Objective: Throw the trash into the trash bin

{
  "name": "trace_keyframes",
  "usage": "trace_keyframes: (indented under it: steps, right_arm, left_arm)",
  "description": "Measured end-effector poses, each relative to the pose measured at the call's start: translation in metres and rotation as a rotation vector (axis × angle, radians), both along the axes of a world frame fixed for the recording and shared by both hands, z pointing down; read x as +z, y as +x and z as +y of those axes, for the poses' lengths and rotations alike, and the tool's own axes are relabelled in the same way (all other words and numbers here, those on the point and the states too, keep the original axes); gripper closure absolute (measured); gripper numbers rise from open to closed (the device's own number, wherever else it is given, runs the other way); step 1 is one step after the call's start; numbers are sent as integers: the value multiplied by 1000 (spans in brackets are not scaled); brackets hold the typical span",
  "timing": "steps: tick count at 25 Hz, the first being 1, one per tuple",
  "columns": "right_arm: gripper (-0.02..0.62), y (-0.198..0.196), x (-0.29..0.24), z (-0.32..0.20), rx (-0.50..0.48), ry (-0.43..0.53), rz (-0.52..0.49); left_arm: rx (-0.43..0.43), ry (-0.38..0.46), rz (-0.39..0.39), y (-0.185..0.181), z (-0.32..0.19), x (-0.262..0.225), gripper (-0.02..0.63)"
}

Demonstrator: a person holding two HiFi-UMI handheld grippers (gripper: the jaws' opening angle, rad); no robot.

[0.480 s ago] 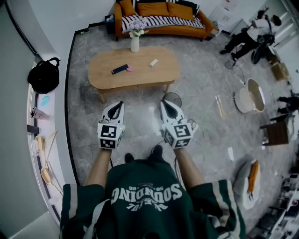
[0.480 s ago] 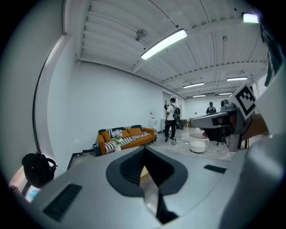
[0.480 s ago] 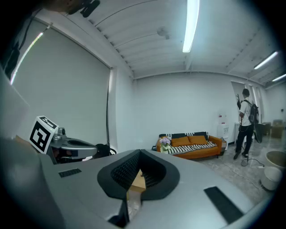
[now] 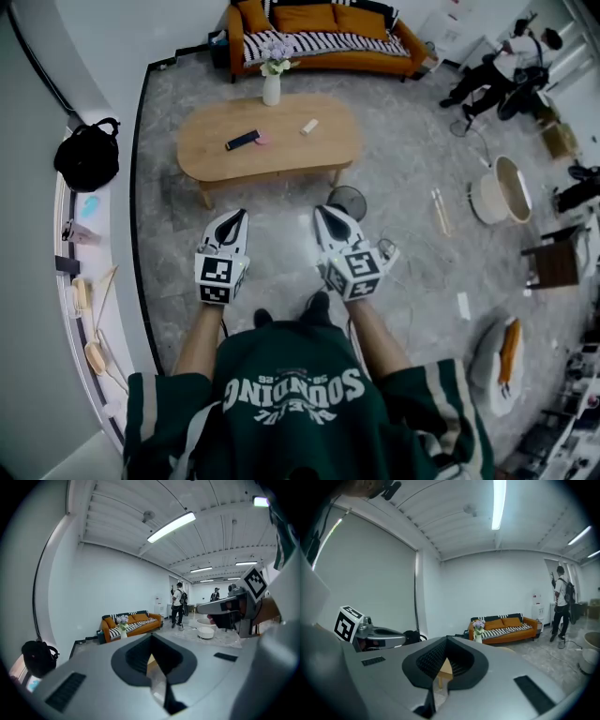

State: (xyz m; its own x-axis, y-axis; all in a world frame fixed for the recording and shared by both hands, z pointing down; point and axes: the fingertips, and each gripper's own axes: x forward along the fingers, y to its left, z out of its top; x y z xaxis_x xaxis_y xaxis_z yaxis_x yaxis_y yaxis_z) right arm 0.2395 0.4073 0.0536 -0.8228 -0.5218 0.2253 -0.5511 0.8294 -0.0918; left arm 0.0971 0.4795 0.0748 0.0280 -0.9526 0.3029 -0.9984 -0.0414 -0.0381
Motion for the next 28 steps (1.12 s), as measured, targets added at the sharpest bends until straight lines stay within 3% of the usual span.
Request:
trace_keyframes:
  steps: [14, 22, 28]
  right_arm:
    - [595, -19, -5, -12, 63, -30, -18]
    - [595, -44, 11, -69, 65, -44, -10]
    - [594, -75, 20, -142, 41, -63, -10]
  left_arm:
    - [40, -21, 64, -27, -4, 17, 606]
    - [45, -42, 64, -53, -59, 30, 606]
    - [35, -41, 51, -80, -131, 27, 606]
